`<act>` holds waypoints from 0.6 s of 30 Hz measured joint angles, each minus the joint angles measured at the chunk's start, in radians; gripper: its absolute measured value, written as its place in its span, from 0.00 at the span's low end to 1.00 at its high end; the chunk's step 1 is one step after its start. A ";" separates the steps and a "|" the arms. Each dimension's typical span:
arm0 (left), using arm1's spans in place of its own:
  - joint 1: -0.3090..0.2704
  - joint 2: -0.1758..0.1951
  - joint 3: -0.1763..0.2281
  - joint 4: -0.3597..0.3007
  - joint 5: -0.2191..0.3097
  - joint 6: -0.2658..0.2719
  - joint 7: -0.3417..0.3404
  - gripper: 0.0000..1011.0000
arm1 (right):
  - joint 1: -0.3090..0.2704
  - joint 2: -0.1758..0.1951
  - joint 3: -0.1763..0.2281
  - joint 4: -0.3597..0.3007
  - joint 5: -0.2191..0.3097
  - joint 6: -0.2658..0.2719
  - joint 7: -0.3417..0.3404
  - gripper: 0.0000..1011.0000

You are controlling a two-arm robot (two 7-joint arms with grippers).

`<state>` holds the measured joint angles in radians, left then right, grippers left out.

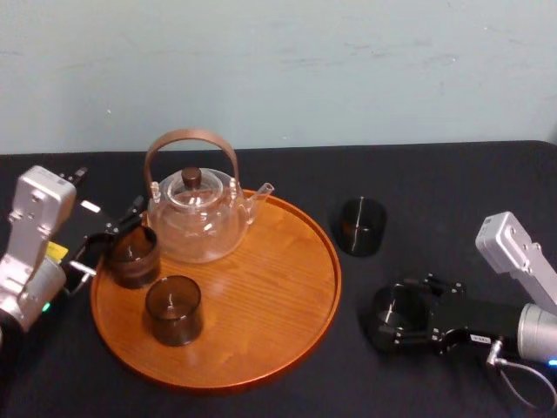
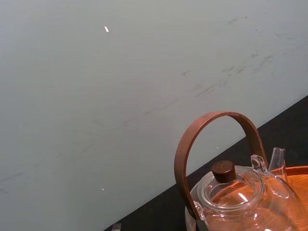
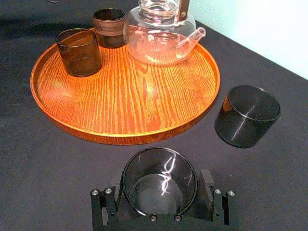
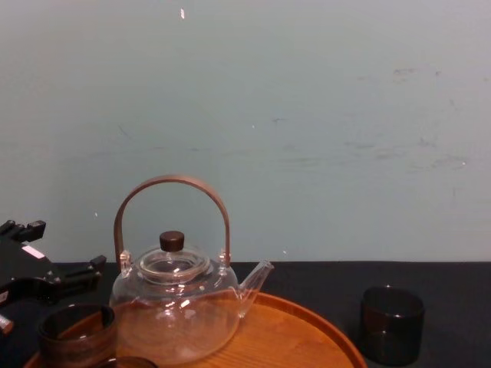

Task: Pick up the glass from the table and place it on the tray.

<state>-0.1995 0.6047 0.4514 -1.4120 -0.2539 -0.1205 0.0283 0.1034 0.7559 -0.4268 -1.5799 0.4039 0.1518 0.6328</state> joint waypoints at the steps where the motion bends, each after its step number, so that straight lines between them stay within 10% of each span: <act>1: 0.000 0.000 0.000 0.000 0.000 0.000 0.000 0.99 | 0.003 -0.001 -0.002 0.001 -0.001 0.001 0.000 0.99; 18: 0.000 0.000 0.000 0.000 0.000 0.000 0.000 0.99 | 0.008 -0.002 -0.008 0.002 -0.011 0.000 -0.007 0.96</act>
<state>-0.1995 0.6047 0.4514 -1.4120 -0.2539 -0.1206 0.0283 0.1110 0.7542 -0.4350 -1.5781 0.3928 0.1519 0.6259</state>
